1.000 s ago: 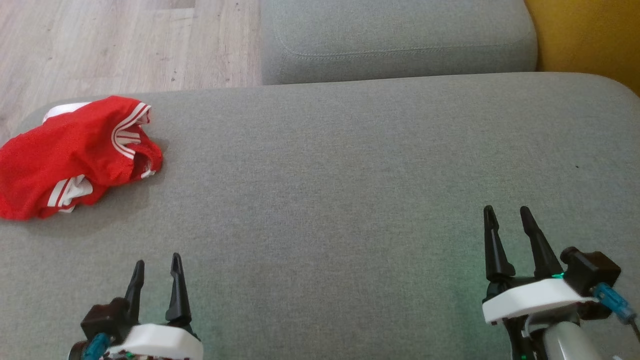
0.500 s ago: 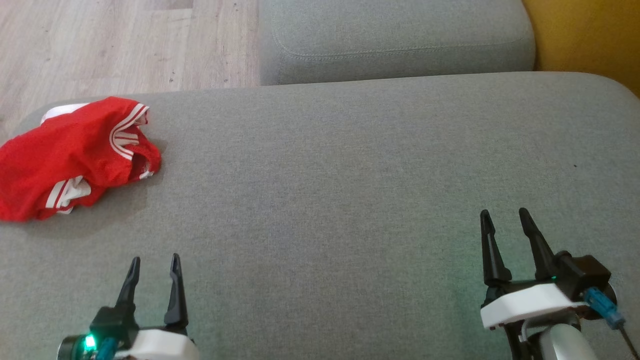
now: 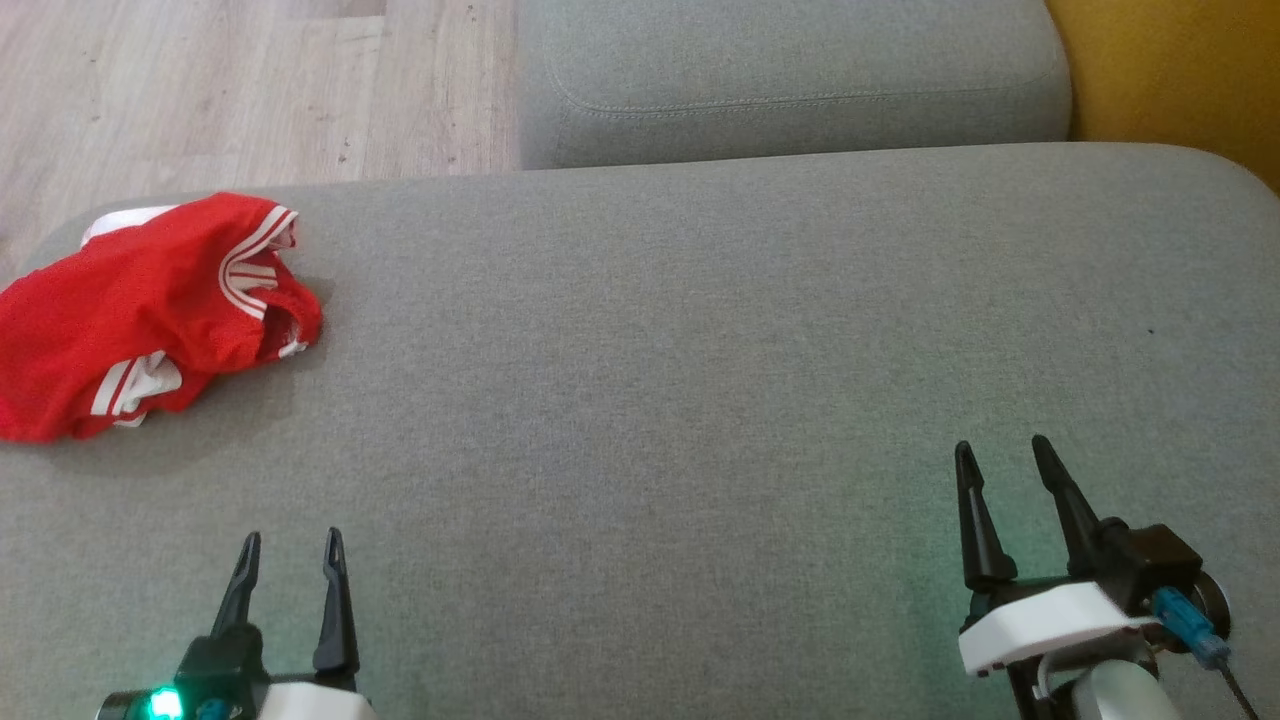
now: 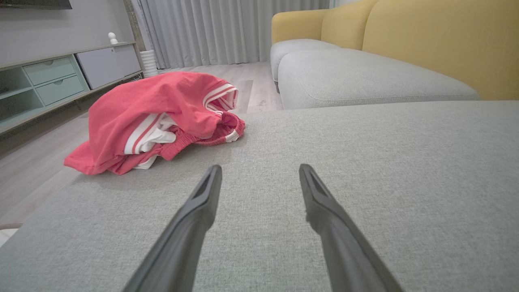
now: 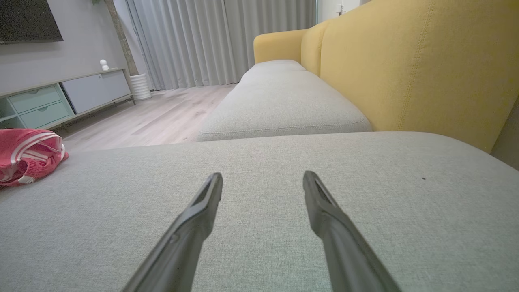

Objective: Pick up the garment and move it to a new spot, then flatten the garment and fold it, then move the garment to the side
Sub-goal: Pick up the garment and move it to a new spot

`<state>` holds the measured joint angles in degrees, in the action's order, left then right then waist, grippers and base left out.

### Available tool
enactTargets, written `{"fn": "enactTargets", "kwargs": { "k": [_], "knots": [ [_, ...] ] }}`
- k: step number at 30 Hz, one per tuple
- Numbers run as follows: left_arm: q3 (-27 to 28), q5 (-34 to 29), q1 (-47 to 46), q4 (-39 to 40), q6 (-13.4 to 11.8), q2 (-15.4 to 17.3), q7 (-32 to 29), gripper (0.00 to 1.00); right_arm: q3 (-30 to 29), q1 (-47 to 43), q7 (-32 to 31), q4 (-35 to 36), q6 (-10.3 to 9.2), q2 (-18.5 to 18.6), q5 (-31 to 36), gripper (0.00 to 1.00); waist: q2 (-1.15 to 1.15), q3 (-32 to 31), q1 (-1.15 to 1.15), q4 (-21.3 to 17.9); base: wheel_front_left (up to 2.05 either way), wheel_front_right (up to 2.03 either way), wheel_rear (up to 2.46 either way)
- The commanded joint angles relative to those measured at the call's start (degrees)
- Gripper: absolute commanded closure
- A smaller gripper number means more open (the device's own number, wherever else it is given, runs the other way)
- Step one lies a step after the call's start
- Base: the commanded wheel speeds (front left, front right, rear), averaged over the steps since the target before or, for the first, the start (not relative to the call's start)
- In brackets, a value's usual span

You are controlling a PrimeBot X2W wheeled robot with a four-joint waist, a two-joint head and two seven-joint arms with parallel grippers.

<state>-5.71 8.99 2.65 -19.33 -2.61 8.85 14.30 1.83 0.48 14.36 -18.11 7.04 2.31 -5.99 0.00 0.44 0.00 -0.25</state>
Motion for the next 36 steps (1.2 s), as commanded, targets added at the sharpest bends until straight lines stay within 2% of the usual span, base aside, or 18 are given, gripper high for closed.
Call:
{"fn": "enactTargets", "kwargs": {
  "k": [1,26,31,36],
  "knots": [
    [2.2,0.2,-1.8,1.6,-0.5,1.0,0.7,0.00,1.3,1.9,0.6,1.4,0.45,0.6,-0.2,0.00,0.00,0.0,0.00,0.0,0.00,0.00,0.00],
    [2.4,1.5,-2.1,1.4,0.2,0.8,0.7,0.00,1.2,2.2,0.6,0.8,0.45,0.6,-0.9,0.00,0.00,0.4,0.00,0.2,0.00,0.00,0.00],
    [1.8,1.5,-2.8,1.2,0.5,0.4,0.7,0.00,1.4,1.5,0.6,1.3,0.45,0.6,-0.7,0.00,0.00,-0.2,0.00,3.4,0.00,0.00,0.00],
    [1.3,1.5,-2.7,0.9,0.7,0.4,0.7,0.00,2.1,0.8,0.6,1.7,0.45,0.6,-0.9,0.00,0.00,-1.2,0.00,10.0,0.00,0.00,0.00]
  ]
}}
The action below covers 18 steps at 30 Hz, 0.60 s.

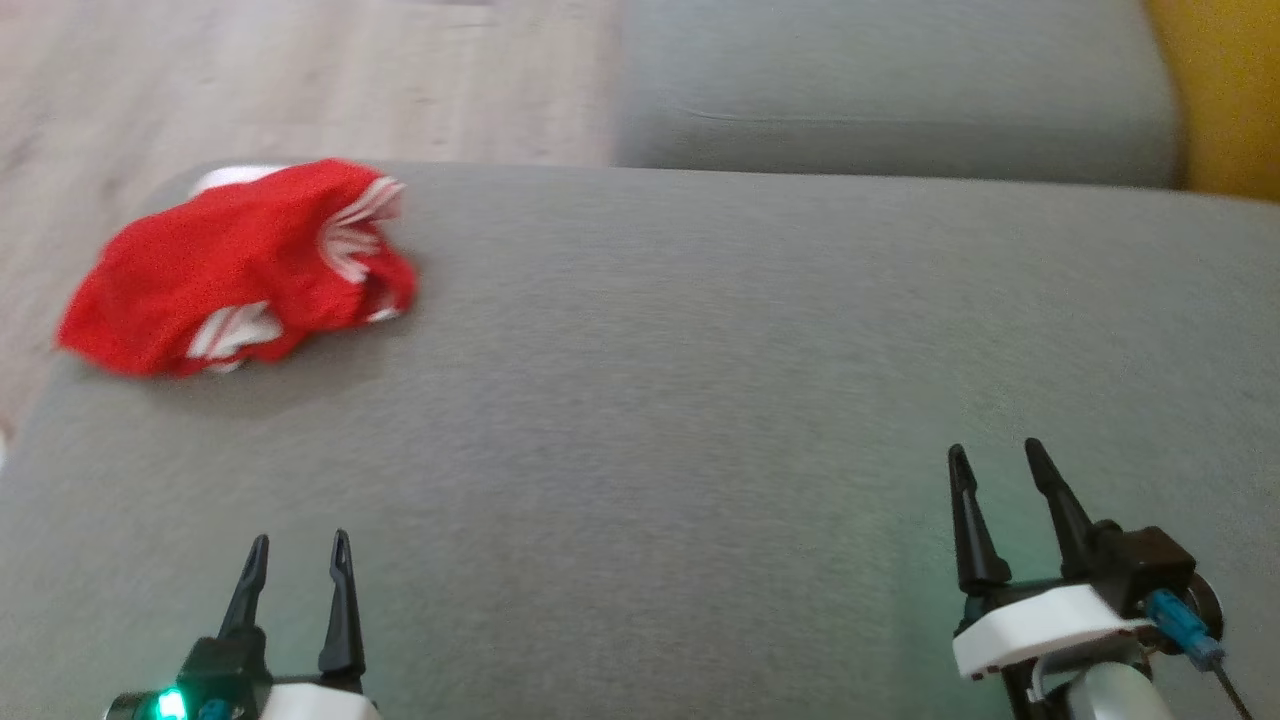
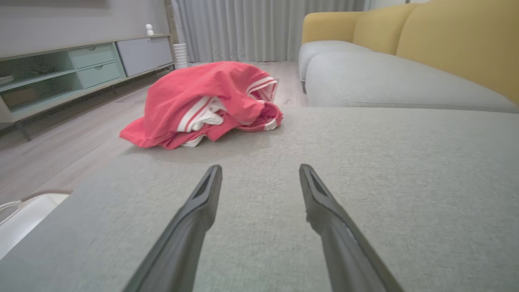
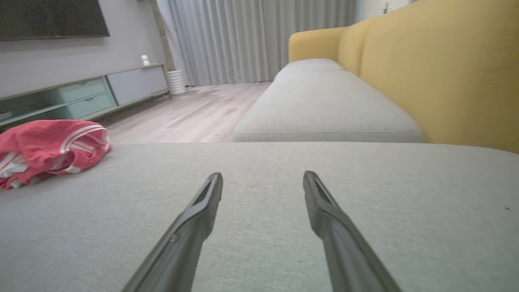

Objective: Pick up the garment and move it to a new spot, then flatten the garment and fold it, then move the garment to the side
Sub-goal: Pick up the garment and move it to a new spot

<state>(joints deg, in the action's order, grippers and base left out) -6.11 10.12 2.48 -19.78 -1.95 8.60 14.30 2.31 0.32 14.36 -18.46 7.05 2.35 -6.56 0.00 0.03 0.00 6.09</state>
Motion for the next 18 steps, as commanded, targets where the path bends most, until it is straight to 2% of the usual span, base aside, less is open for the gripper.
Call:
{"fn": "enactTargets", "kwargs": {
  "k": [1,5,9,13,18],
  "knots": [
    [1.8,0.6,-2.3,1.3,0.1,0.7,0.7,0.00,2.0,1.0,0.6,2.1,0.44,0.5,-0.4,0.00,0.00,-0.9,0.00,4.9,0.00,0.00,0.00],
    [2.2,1.0,-1.4,0.9,0.2,1.5,0.7,0.00,3.6,1.6,0.6,2.2,0.44,0.5,-1.0,0.00,0.00,-1.4,0.00,10.0,0.00,0.00,0.00],
    [3.0,1.7,0.0,1.0,0.0,1.8,0.7,0.00,5.4,2.5,0.6,1.9,0.44,0.5,-1.5,0.00,0.00,-1.4,0.00,12.5,0.00,0.00,0.00],
    [3.5,2.5,0.9,1.8,0.0,2.0,0.7,0.00,6.5,2.9,0.6,1.9,0.44,0.5,-1.5,0.00,0.00,-0.7,0.00,12.7,0.00,0.00,0.00],
    [4.2,4.4,-1.0,3.7,1.2,2.2,0.5,0.00,6.9,3.3,0.6,2.2,0.44,0.5,-0.4,0.00,0.00,1.5,0.00,10.5,0.00,0.00,0.00]
  ]
}}
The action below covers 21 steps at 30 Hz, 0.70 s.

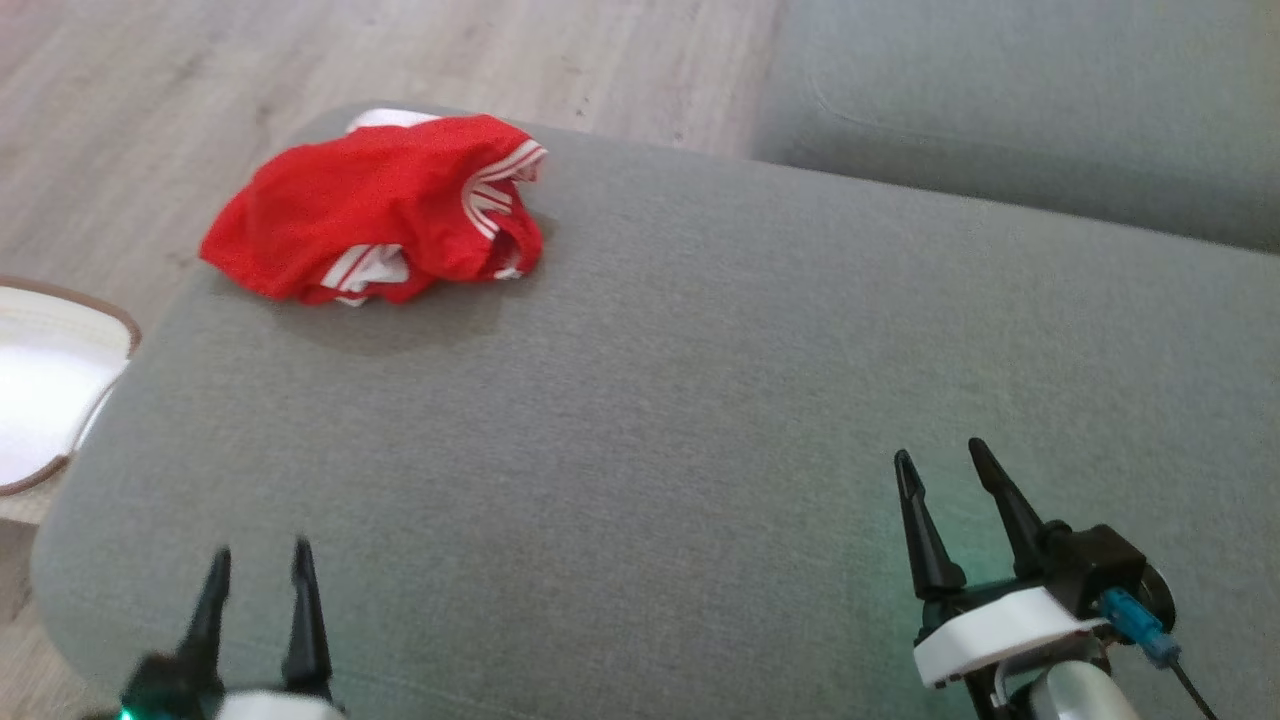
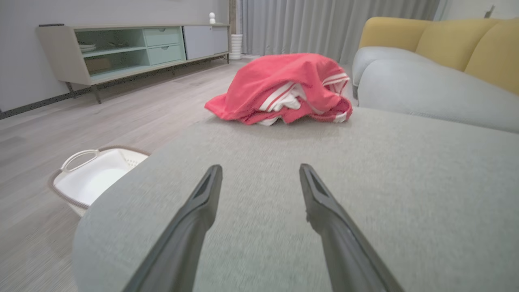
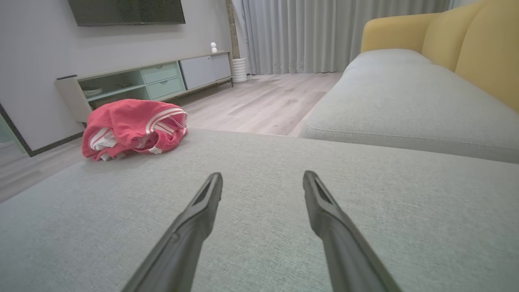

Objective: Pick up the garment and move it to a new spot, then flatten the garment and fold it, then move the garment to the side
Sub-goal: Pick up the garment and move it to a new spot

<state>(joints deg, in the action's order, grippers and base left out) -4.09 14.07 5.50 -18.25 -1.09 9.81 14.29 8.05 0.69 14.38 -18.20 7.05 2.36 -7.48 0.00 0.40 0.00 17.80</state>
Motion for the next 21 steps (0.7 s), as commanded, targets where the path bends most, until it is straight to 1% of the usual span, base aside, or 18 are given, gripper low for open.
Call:
{"fn": "enactTargets", "kwargs": {
  "k": [1,3,6,8,9,10,11,12,14,16,18,21],
  "knots": [
    [2.3,1.0,-4.9,2.8,0.7,1.3,0.1,0.00,1.0,3.1,0.6,2.1,0.44,0.5,0.8,0.00,0.00,1.8,0.00,-1.7,0.00,0.00,0.00],
    [2.8,2.1,-7.2,4.2,1.7,2.1,-1.3,0.00,0.8,3.8,0.6,2.5,0.44,0.5,1.6,0.00,0.00,3.5,0.00,-2.9,0.00,0.00,0.00],
    [4.1,4.1,-12.1,6.4,3.5,4.7,-4.5,0.00,0.6,5.1,0.6,3.4,0.44,0.5,2.7,0.00,0.00,7.0,0.00,-4.6,0.00,0.00,0.00],
    [5.1,5.3,-16.1,7.7,4.4,7.0,-7.5,0.00,0.5,6.1,0.6,4.2,0.44,0.5,3.5,0.00,0.00,10.0,0.00,-5.6,0.00,0.00,0.00],
    [5.8,7.1,-20.7,7.9,5.6,9.2,-10.8,0.00,0.5,7.1,0.6,4.8,0.44,0.5,4.4,0.00,0.00,12.8,0.00,-6.5,0.00,0.00,0.00],
    [6.0,8.1,-23.2,7.8,6.1,10.5,-12.5,0.00,0.5,7.5,0.6,5.2,0.44,0.5,4.8,0.00,0.00,14.4,0.00,-6.9,0.00,0.00,0.00],
    [6.3,9.4,-25.7,7.2,6.7,11.6,-14.4,0.00,0.6,8.0,0.6,5.4,0.44,0.5,5.2,0.00,0.00,15.9,0.00,-7.2,0.00,0.00,0.00],
    [6.3,9.4,-25.7,7.2,6.7,11.6,-14.4,0.00,0.6,8.0,0.6,5.4,0.44,0.5,5.2,0.00,0.00,15.9,0.00,-7.2,0.00,0.00,0.00],
    [6.5,11.6,-30.6,5.8,7.5,14.3,-17.9,0.00,0.9,8.8,0.6,5.9,0.44,0.5,6.3,0.00,0.00,18.6,0.00,-8.0,0.00,0.00,0.00],
    [6.8,12.7,-35.2,3.5,7.8,17.1,-20.1,0.00,1.3,9.8,0.6,6.1,0.44,0.5,7.2,0.00,0.00,20.7,0.00,-8.9,0.00,0.00,0.00],
    [7.0,13.3,-39.4,0.5,8.0,19.4,-21.2,0.00,1.4,10.6,0.6,6.3,0.44,0.5,7.7,0.00,0.00,22.4,0.00,-9.9,0.00,0.00,0.00],
    [6.6,14.3,-44.7,-6.3,8.3,21.9,-22.4,0.00,1.4,11.4,0.6,6.7,0.44,0.5,8.2,0.00,0.00,23.9,0.00,-11.4,0.00,0.00,0.00]
  ]
}}
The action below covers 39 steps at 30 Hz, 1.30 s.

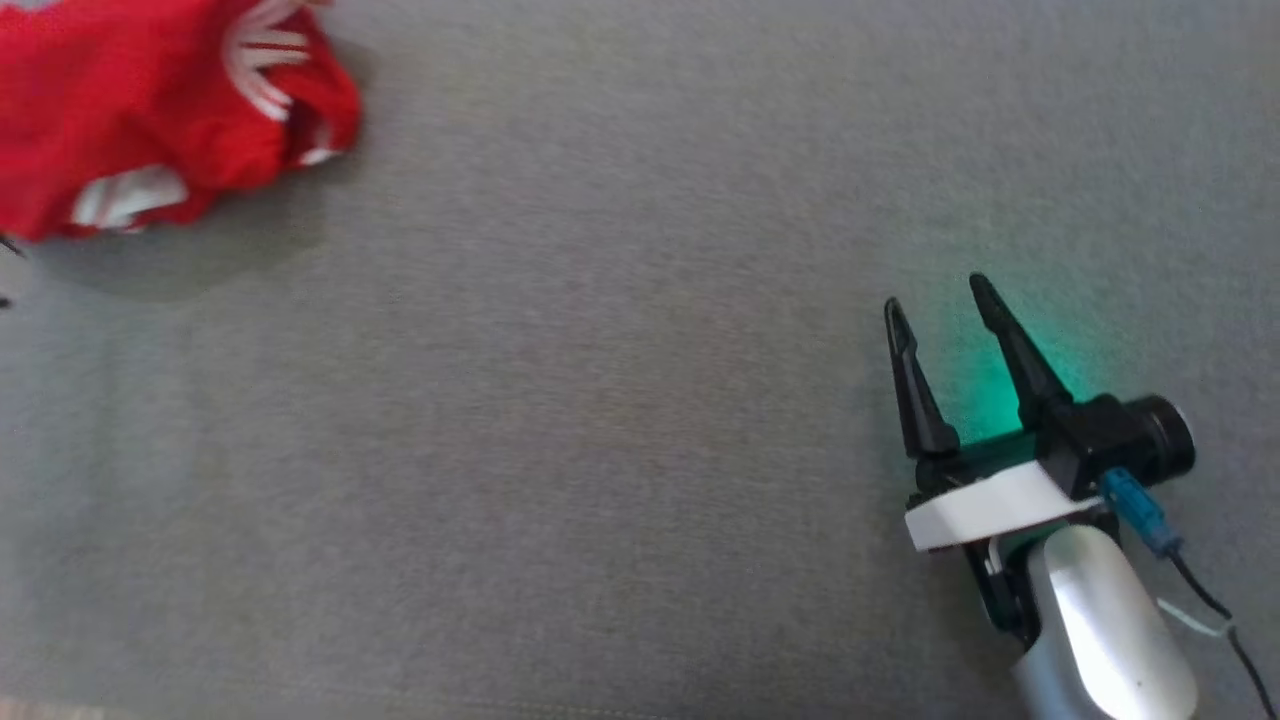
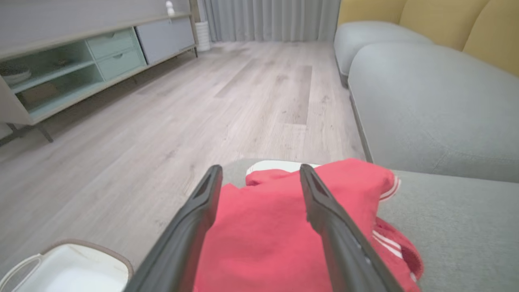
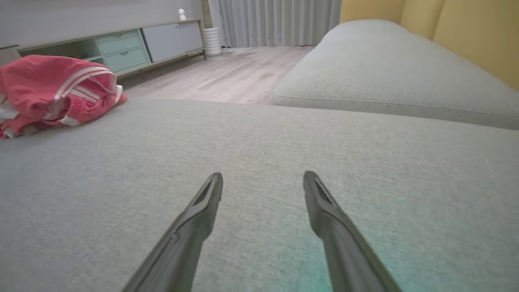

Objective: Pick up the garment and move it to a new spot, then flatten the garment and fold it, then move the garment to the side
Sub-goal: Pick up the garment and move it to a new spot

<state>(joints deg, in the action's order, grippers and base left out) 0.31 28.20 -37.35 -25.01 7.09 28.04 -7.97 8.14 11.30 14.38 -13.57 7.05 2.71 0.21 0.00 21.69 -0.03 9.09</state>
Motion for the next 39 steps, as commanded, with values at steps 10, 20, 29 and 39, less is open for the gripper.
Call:
{"fn": "enactTargets", "kwargs": {
  "k": [10,20,29,39],
  "knots": [
    [-6.6,5.1,-10.2,-12.8,0.4,6.5,-1.1,0.00,0.3,-0.3,0.6,3.2,0.44,0.2,1.1,0.00,0.00,2.6,0.03,-5.5,0.00,0.00,0.00],
    [-16.2,12.2,-12.6,-16.4,0.4,9.7,-4.8,0.00,1.6,-0.2,0.6,3.3,0.44,0.2,1.0,0.00,0.00,2.6,0.03,-6.9,0.00,0.00,0.00],
    [-23.3,17.8,-11.9,-19.3,0.4,11.2,-9.2,1.00,2.1,-0.5,0.6,3.1,0.44,0.2,0.9,0.00,0.00,3.0,0.03,-8.7,0.00,0.00,0.00],
    [-27.3,22.7,-10.8,-18.1,0.4,13.6,-7.4,1.00,2.5,-1.2,0.6,2.3,0.44,0.2,0.0,0.00,0.00,0.0,0.03,-9.4,0.00,0.00,0.00]
  ]
}}
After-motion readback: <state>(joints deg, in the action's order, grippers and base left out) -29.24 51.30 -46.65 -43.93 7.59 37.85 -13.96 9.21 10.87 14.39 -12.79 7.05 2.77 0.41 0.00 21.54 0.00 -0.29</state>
